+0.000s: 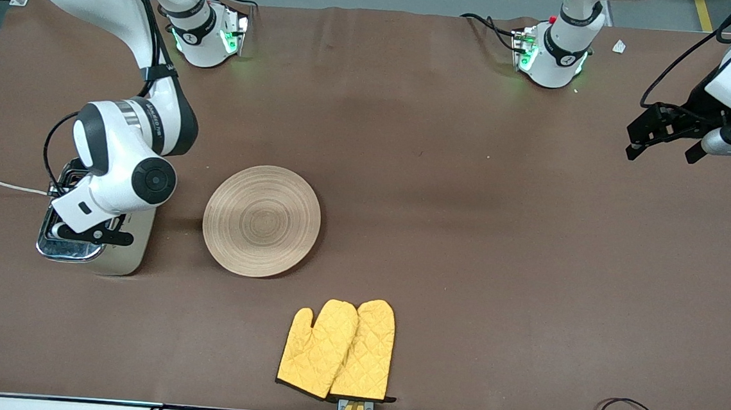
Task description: Move plate and put bread in toaster
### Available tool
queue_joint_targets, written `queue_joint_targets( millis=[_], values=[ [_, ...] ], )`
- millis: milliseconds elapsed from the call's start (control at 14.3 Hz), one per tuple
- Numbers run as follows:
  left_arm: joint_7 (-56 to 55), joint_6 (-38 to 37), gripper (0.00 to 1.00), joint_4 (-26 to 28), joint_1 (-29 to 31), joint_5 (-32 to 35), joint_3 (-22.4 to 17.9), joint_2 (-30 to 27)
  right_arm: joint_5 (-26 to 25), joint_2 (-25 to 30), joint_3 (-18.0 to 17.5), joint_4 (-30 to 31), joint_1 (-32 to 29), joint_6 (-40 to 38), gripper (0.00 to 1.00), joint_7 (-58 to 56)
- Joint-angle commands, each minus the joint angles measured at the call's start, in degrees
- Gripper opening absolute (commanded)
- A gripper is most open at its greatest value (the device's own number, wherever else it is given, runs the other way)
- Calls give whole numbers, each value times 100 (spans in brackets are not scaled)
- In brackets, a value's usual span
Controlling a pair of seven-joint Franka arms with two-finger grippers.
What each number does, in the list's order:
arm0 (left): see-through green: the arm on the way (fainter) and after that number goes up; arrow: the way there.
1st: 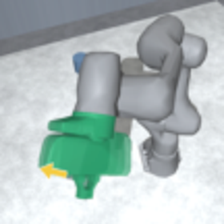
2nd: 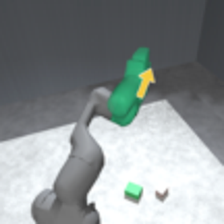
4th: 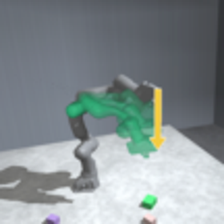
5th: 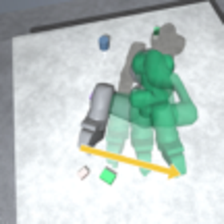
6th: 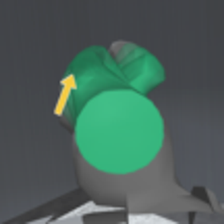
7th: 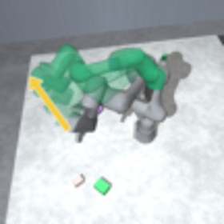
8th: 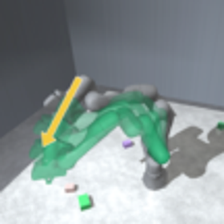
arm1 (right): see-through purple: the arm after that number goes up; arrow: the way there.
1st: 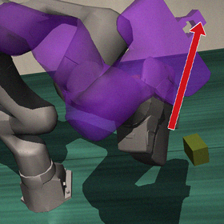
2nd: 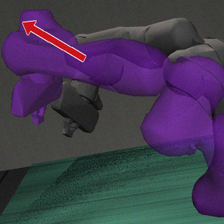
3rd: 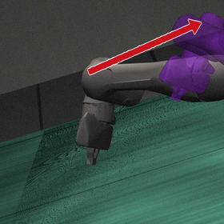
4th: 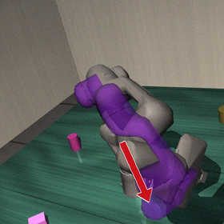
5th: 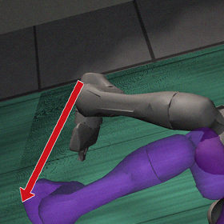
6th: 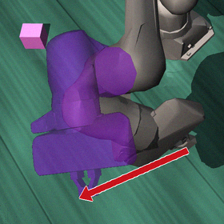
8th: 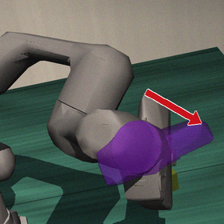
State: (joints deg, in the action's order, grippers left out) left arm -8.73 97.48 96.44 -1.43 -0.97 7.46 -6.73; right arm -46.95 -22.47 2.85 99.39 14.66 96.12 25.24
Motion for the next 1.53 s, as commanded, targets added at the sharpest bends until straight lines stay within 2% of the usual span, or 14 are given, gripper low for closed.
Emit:
queue_joint_targets(
  millis=[0, 70, 140, 279, 419, 558, 628, 698, 907, 977, 1116, 1256, 1326, 1465],
  values=[
    [47, -18, 100, -64, 20, 44, 19, 13, 535, -12, -48, 160, -252, 144, 2, 95],
    [47, -18, 100, -64, 29, 44, 19, 13, 711, -12, -48, 151, -296, 196, 5, 95],
    [55, -18, 100, -64, 29, 44, 19, 13, 800, -12, -48, 134, -340, 197, 19, 95],
    [55, -18, 100, -64, 29, 44, 19, 13, 1046, -56, -48, 90, -367, 214, 33, 86],
    [55, -27, 100, -64, 29, 44, 19, 13, 1449, -56, -48, -67, -498, 206, 60, -1],
    [55, -18, 100, -56, 29, 44, 19, 13, 2021, -30, -48, -348, -648, 153, 81, -229],
    [55, -18, 100, -56, 29, 44, 19, 13, 2171, 23, -39, -559, -700, 92, 99, -448],
    [55, -18, 100, -56, 29, 44, 19, 13, 2416, 136, -31, -839, -797, -65, 100, -528],
    [55, -18, 100, -56, 29, 44, 19, 13, 3557, 540, -22, -1744, -1235, -732, 100, -547],
    [55, -18, 100, -56, 29, 36, 19, 13, 3752, 707, -22, -1895, -1376, -874, 100, -555],
    [55, -18, 100, -47, 29, 36, 19, 13, 4034, 1163, -30, -1914, -1684, -928, 100, -660],
    [55, -18, 100, -47, 29, 36, 19, 13, 4849, 1560, -22, -1888, -1991, -1120, 100, -1133],
    [55, -18, 100, -47, 29, 36, 19, 13, 5053, 1639, -39, -1905, -2010, -1304, 100, -1196],
    [55, -18, 100, -47, 29, 36, 19, 13, 5090, 1754, -66, -1870, -1906, -1473, 100, -1188]
  ],
)
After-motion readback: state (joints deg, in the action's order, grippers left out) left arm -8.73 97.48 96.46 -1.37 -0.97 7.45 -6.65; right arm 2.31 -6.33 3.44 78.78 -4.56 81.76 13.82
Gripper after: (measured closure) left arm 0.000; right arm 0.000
